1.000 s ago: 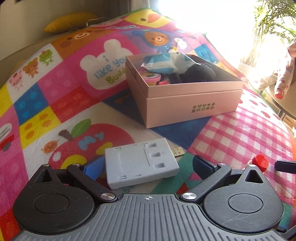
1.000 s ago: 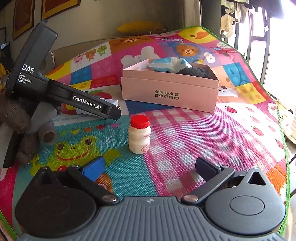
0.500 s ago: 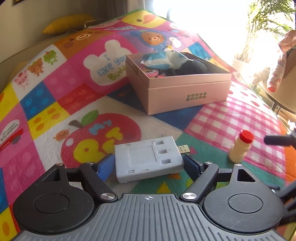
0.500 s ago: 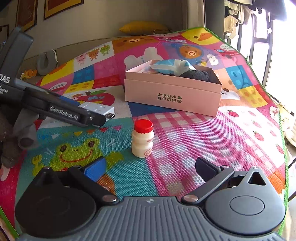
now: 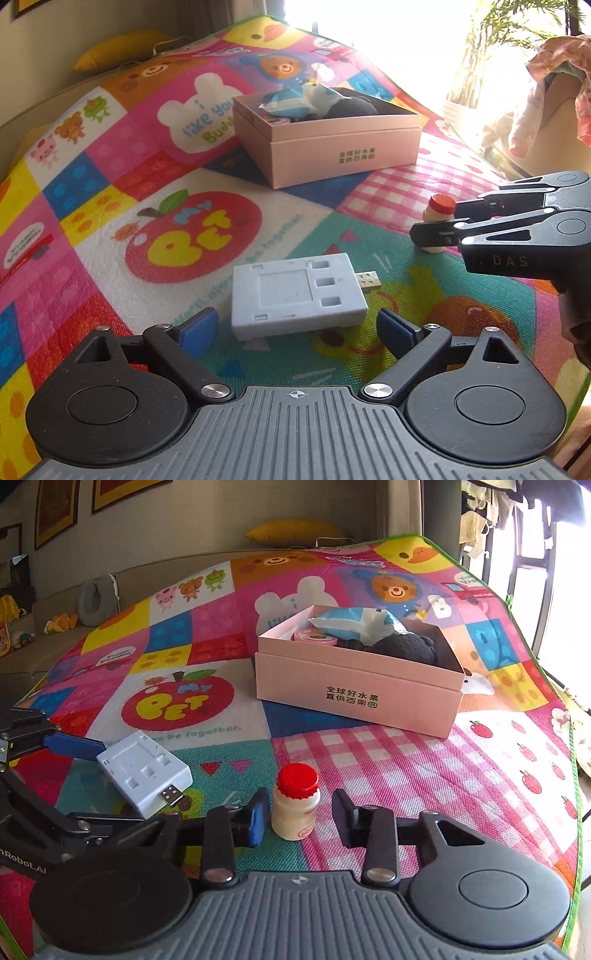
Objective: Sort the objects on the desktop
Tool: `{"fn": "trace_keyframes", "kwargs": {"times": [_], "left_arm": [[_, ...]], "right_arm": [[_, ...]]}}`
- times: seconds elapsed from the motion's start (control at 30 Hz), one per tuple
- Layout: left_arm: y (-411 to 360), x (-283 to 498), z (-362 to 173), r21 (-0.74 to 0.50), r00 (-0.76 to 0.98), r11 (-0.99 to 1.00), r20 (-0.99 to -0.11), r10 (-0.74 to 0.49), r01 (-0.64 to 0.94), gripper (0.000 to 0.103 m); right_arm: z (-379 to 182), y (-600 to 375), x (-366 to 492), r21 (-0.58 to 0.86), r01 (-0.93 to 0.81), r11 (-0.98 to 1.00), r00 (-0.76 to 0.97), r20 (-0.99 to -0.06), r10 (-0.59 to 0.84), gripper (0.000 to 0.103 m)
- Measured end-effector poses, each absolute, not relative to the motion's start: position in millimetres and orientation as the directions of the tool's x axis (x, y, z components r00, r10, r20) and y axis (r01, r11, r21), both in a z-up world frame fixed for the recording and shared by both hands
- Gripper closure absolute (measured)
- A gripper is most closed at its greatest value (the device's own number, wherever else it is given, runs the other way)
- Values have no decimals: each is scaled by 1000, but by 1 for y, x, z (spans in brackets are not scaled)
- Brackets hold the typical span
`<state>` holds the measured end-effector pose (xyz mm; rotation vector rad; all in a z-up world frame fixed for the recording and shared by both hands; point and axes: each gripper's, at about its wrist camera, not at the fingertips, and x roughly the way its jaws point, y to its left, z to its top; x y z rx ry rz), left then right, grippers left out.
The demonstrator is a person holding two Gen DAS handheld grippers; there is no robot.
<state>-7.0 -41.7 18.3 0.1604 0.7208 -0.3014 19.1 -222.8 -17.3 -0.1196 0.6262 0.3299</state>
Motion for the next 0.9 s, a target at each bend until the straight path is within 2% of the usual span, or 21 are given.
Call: {"fn": "trace_keyframes", "kwargs": {"times": [0.03, 0.07, 0.2, 0.27, 0.3, 0.57, 0.73, 0.9], "left_arm": [[-43, -5, 18, 44, 714, 945, -667, -213, 323, 7], [-44, -4, 18, 48, 718, 946, -664, -209, 320, 7], [-47, 1, 17, 69, 733, 951, -655, -185, 301, 7], [-47, 1, 18, 73, 733, 950, -654, -185, 305, 17], [-47, 1, 18, 70, 730, 949, -656, -189, 308, 18], [-53, -15, 30, 93, 743, 937, -637, -205, 338, 19], [-60, -26, 61, 105, 782, 924, -573, -246, 368, 19], [-78, -27, 110, 187, 851, 902, -447, -275, 389, 19]], "right_arm": [[-17, -224, 19, -7, -335, 942, 762, -591, 266, 77], [-16, -225, 18, -5, -333, 943, 762, -590, 266, 78], [-14, -226, 16, -8, -330, 944, 767, -585, 264, 78], [-13, -226, 15, -14, -330, 944, 769, -583, 261, 78], [-12, -226, 14, -16, -331, 943, 770, -583, 260, 78], [1, -229, -2, -46, -343, 938, 781, -569, 257, 78], [26, -244, -13, -8, -333, 943, 786, -555, 273, 78], [74, -263, -24, 12, -323, 946, 838, -461, 292, 78]]}}
